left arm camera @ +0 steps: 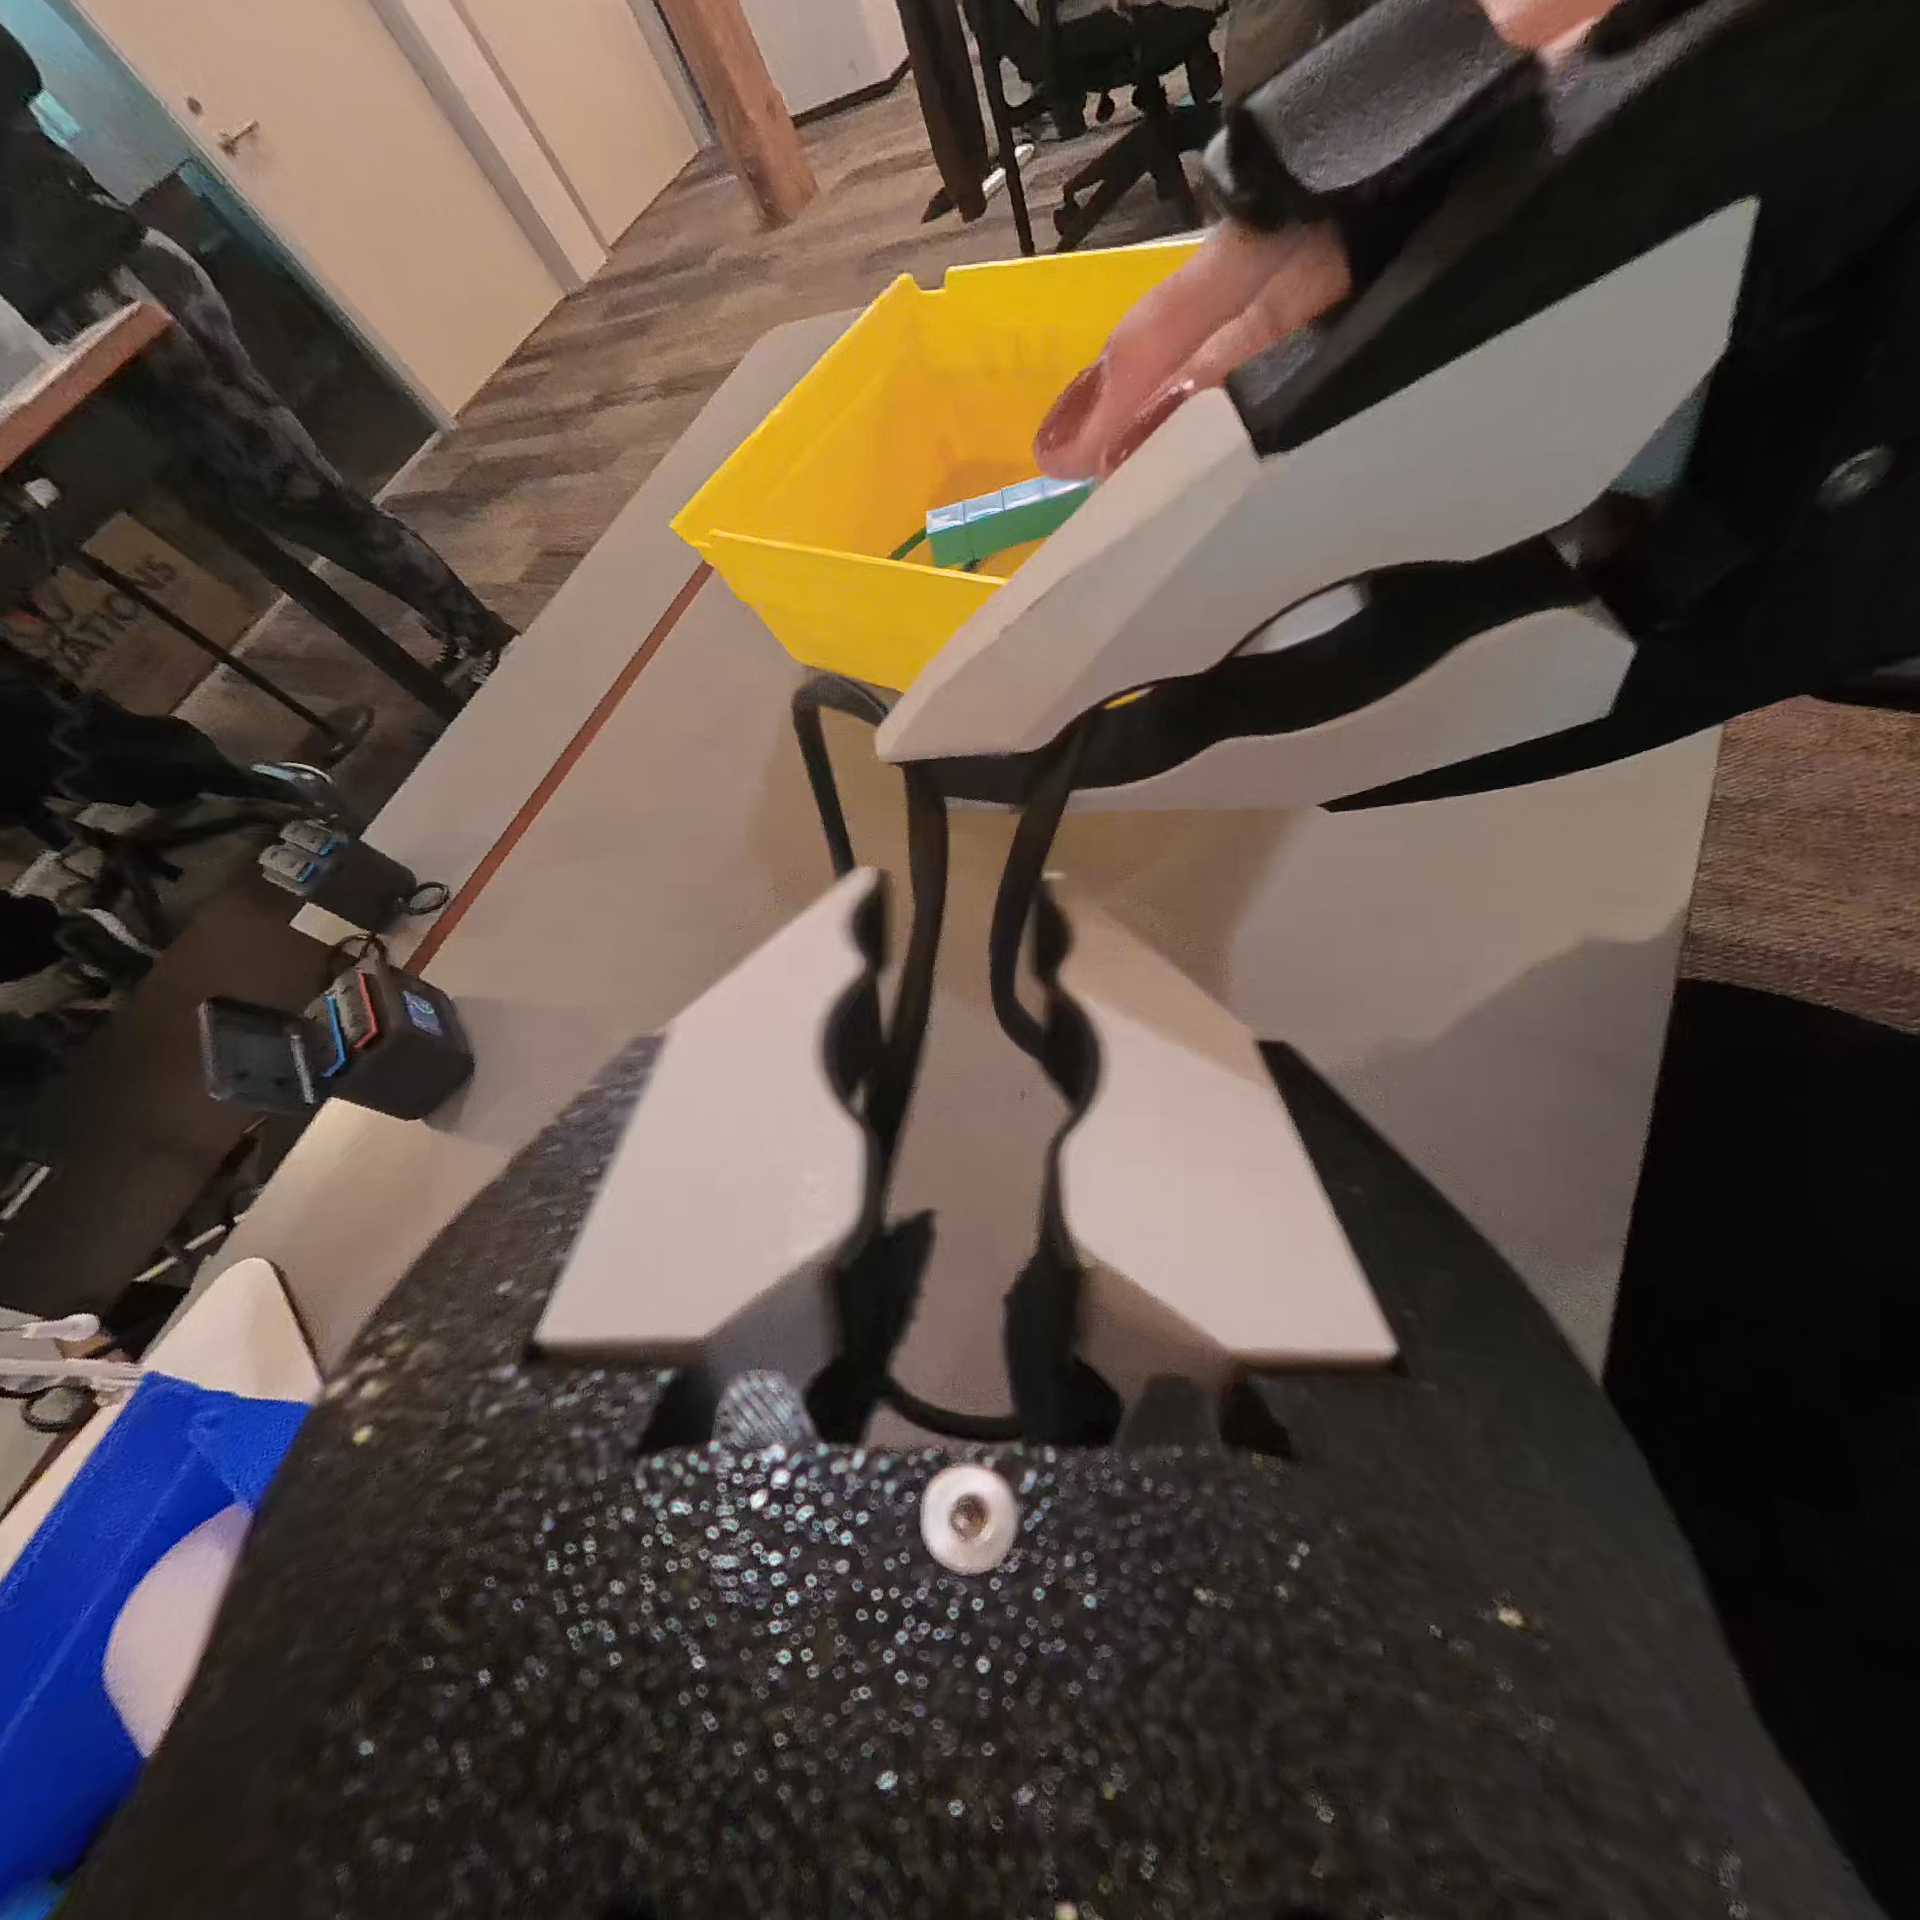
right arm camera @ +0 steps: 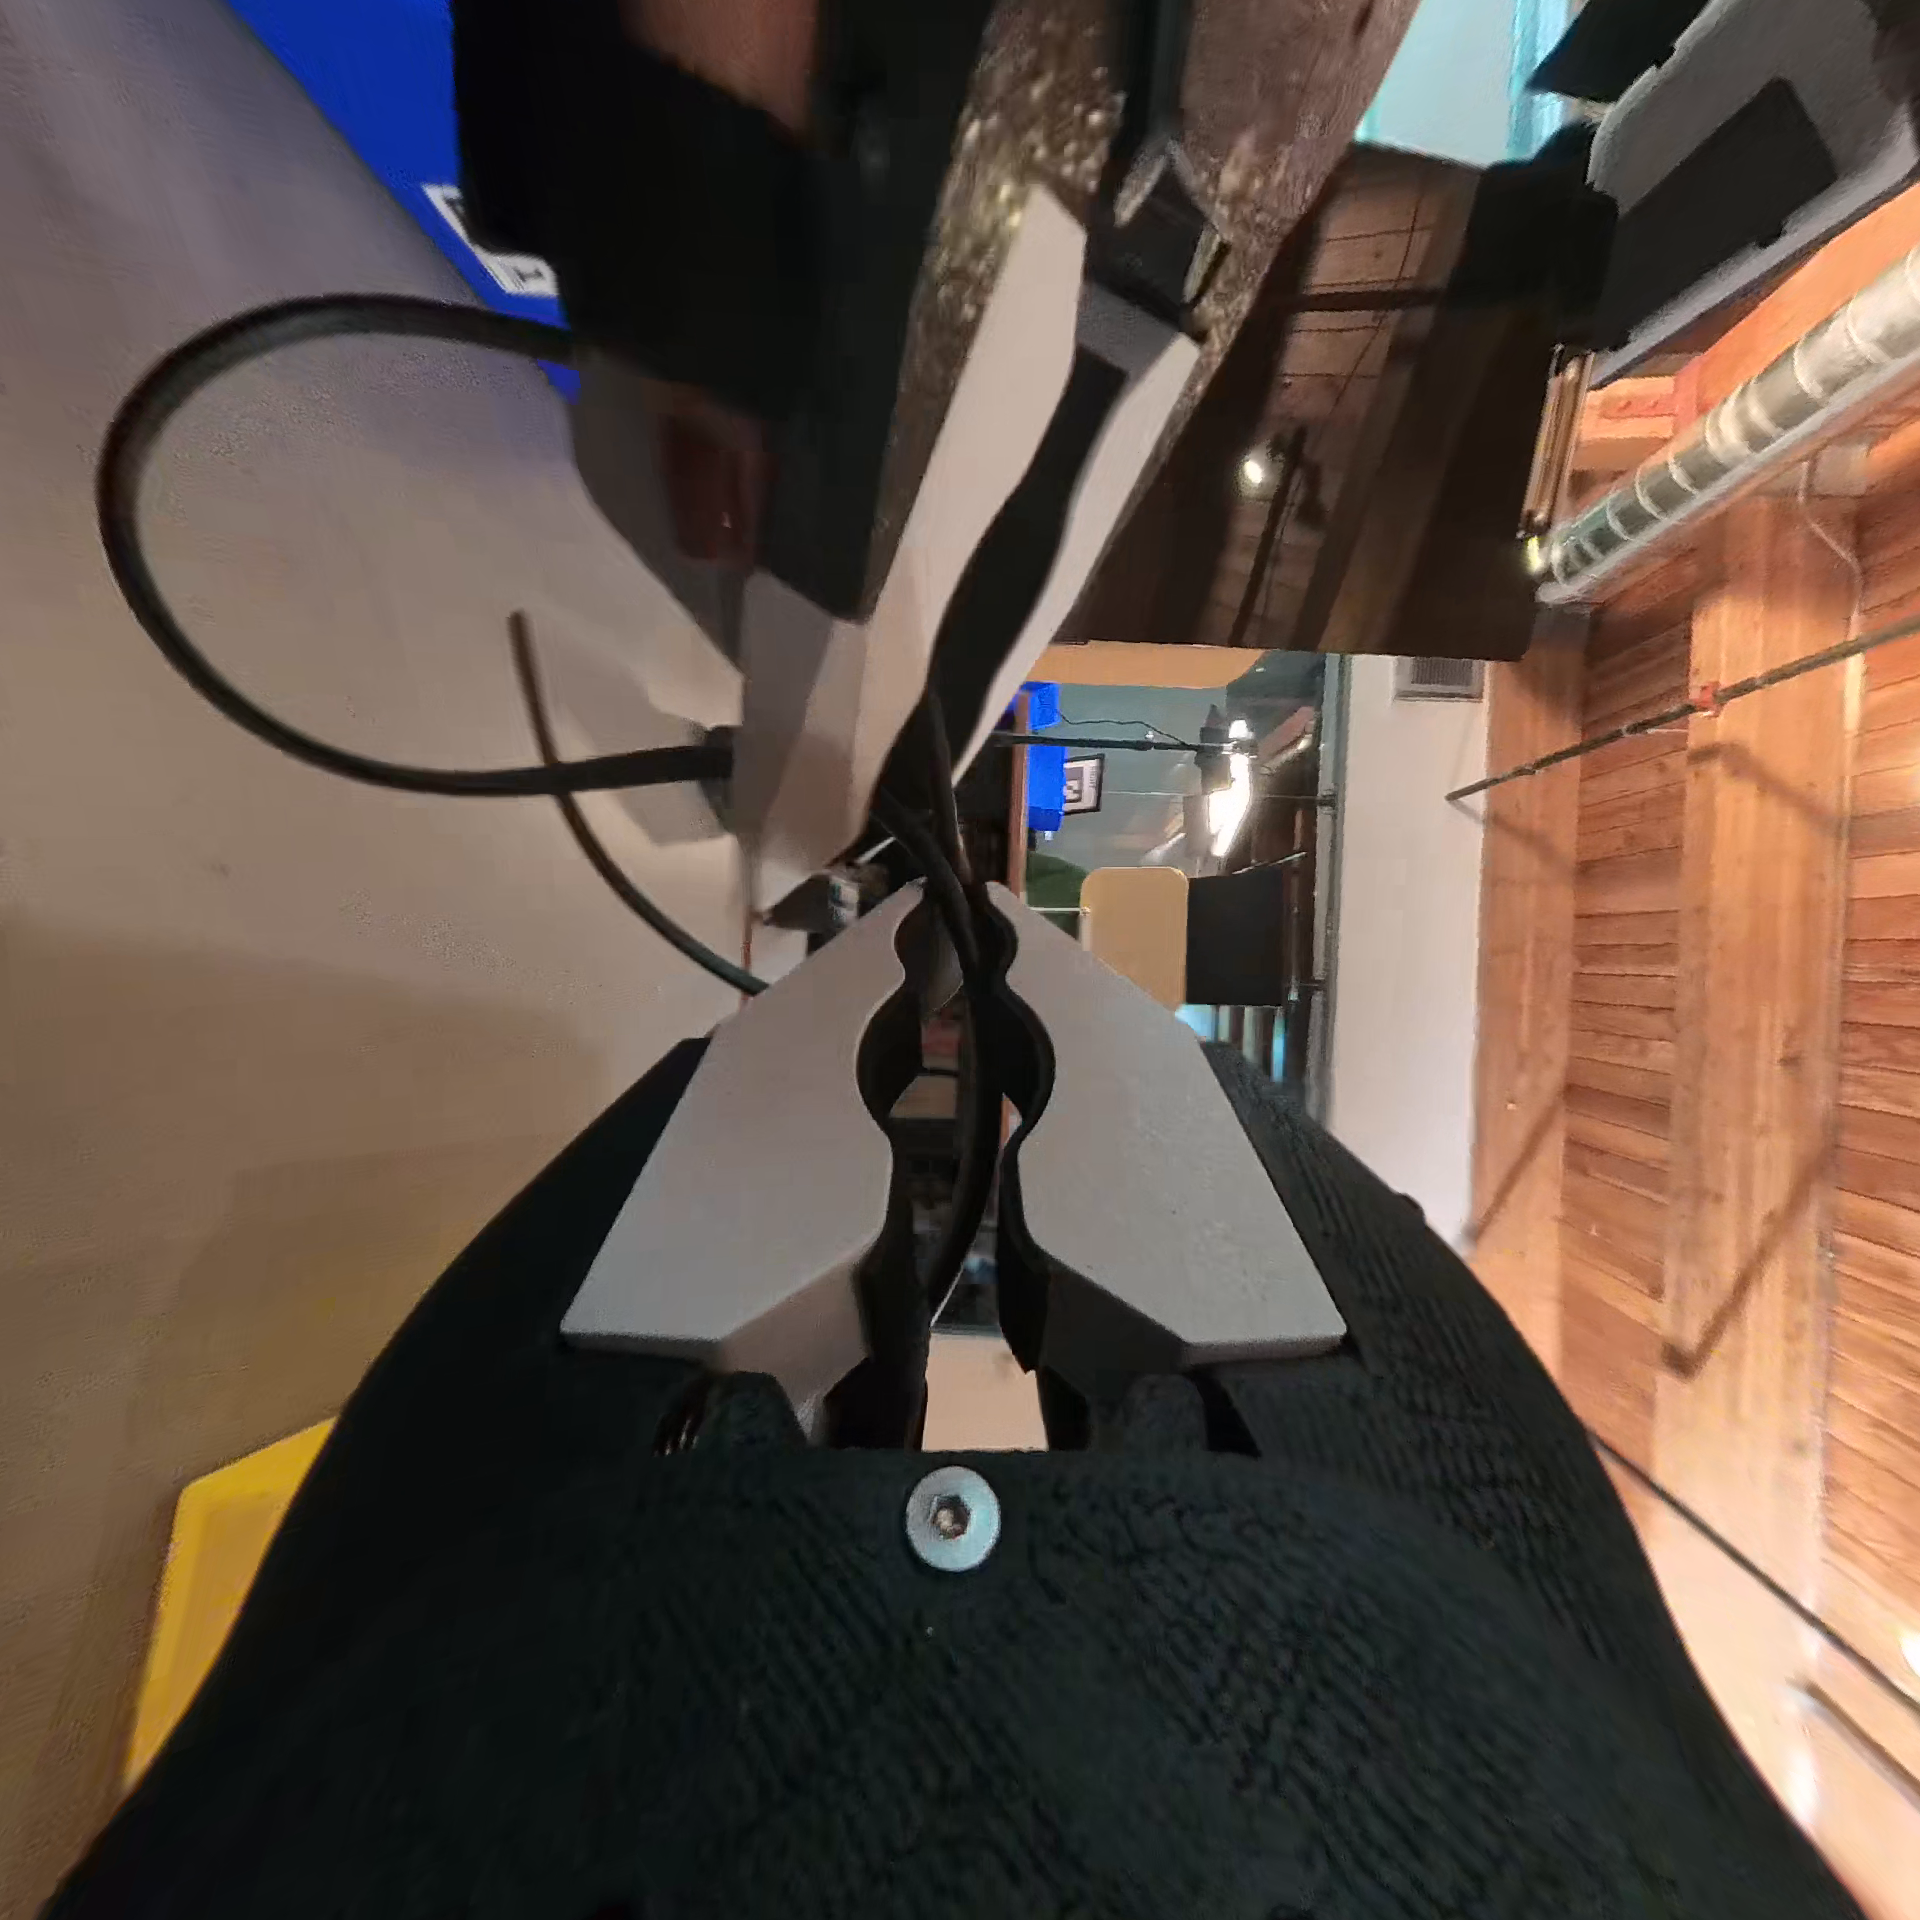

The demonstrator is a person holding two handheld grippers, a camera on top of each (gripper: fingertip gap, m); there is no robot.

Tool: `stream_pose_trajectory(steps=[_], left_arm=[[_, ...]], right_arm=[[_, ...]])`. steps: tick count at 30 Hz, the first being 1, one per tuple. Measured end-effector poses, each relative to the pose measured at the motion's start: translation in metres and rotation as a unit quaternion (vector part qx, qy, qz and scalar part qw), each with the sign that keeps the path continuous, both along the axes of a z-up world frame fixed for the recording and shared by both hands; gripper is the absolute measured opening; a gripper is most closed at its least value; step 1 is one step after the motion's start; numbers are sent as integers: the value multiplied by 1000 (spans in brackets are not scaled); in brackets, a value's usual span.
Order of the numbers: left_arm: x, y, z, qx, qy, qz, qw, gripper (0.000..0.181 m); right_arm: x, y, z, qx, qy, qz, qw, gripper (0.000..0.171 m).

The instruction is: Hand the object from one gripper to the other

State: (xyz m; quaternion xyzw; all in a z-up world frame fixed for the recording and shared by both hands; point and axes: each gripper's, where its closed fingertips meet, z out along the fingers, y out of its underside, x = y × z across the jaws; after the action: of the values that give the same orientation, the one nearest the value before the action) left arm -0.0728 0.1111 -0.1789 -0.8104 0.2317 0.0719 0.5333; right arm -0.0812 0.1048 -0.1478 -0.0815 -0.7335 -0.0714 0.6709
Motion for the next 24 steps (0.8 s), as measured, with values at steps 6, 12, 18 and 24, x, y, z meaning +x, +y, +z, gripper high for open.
stream_pose_trajectory(steps=[6, 12, 18, 24], left_arm=[[-5, -2, 11, 32, 25, -2, 999, 0], [-18, -4, 17, 46, 28, 4, 999, 0], [-22, -9, 37, 100, -42, -26, 994, 0], [-13, -18, 56, 152, -152, -111, 970, 0]], right_arm=[[6, -10, 2, -241, -32, 32, 969, 10], [14, -7, -6, -385, -90, 14, 918, 36], [14, -25, -5, -479, -117, 62, 868, 50], [10, -28, -6, -534, -126, 79, 832, 52]])
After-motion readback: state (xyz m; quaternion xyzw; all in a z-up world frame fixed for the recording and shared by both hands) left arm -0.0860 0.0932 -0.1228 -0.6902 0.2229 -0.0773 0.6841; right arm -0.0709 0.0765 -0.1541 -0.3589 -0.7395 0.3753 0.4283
